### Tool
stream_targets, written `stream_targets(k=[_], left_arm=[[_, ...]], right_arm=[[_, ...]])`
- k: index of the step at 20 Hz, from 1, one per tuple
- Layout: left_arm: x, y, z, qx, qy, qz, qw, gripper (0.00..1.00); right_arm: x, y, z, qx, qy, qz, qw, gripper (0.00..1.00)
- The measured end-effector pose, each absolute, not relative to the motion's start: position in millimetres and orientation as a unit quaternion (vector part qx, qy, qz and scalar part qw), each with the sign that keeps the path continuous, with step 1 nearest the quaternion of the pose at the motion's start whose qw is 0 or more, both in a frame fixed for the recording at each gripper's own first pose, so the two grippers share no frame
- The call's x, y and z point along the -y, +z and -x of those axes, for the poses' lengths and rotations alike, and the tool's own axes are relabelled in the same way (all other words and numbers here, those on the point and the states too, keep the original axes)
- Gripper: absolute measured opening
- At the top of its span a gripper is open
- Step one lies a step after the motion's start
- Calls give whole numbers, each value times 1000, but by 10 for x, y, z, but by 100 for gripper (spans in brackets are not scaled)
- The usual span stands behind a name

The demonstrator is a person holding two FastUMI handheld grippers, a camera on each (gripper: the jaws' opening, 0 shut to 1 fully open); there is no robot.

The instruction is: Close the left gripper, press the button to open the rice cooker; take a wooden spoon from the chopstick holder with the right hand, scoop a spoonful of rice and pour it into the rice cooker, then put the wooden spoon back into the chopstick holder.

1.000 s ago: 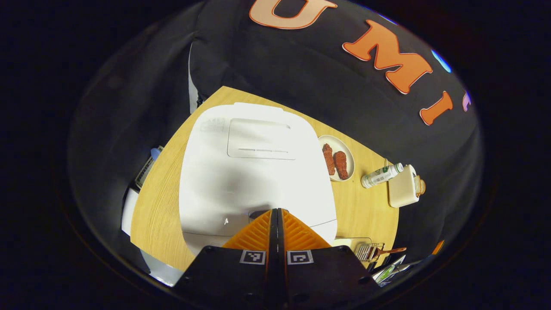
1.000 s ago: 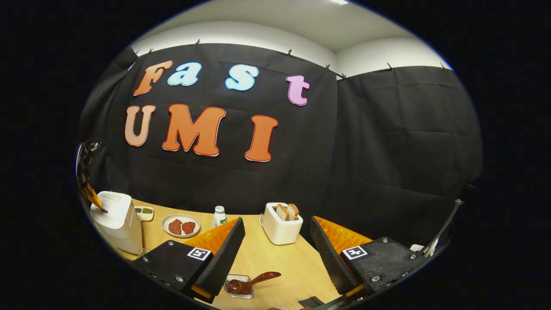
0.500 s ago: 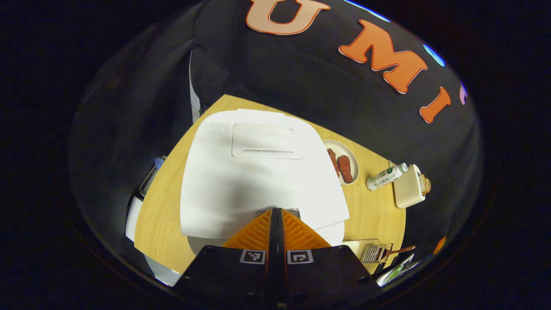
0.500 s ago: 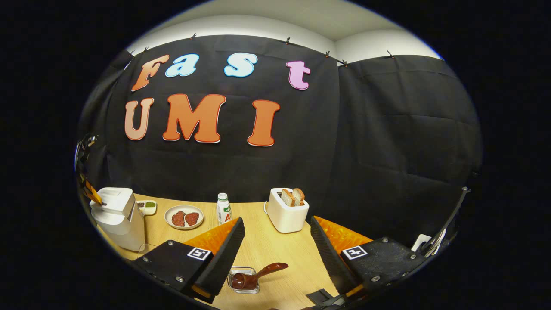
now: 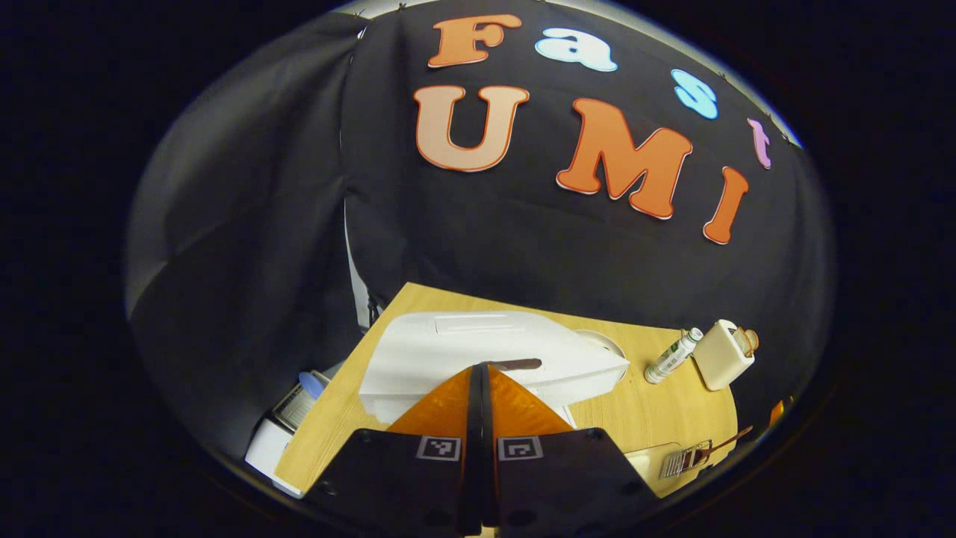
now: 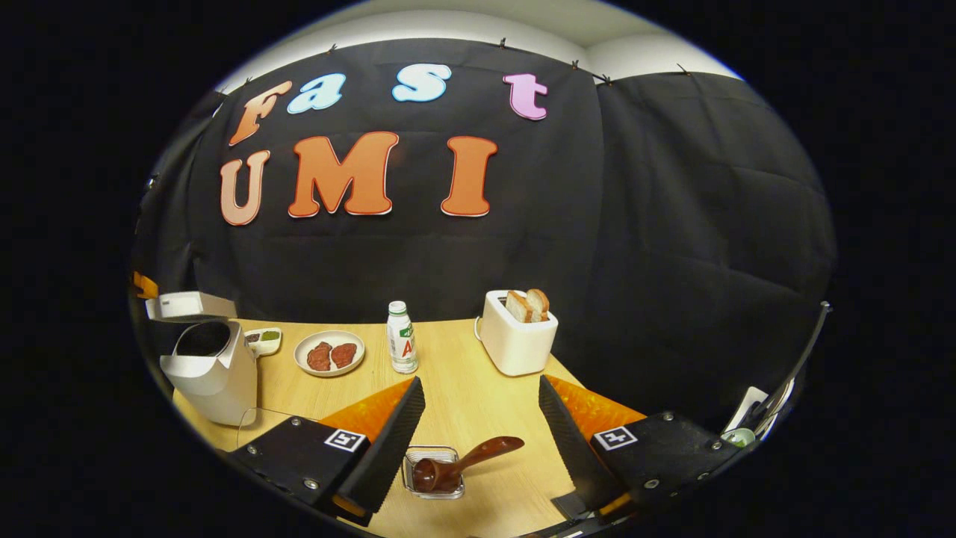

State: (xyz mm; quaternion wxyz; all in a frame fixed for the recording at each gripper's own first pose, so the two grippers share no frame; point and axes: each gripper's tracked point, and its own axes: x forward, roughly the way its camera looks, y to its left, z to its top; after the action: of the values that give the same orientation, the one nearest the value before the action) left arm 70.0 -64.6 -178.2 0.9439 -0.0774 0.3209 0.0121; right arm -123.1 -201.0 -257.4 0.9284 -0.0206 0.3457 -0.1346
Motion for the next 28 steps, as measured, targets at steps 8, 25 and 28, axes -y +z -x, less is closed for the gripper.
stream_targets(k=[8, 25, 28], left_arm=[[677, -1710, -488, -282, 38, 10, 959, 5], [1141, -1419, -208, -228, 9, -89, 970, 52], [1138, -1430, -200, -231, 9, -95, 968, 47]], right_arm=[[2089, -3033, 1418, -403, -137, 9, 905, 95], [1937, -4017, 1717, -464, -171, -190, 848, 53], [1894, -4010, 1678, -452, -183, -223, 844, 17]])
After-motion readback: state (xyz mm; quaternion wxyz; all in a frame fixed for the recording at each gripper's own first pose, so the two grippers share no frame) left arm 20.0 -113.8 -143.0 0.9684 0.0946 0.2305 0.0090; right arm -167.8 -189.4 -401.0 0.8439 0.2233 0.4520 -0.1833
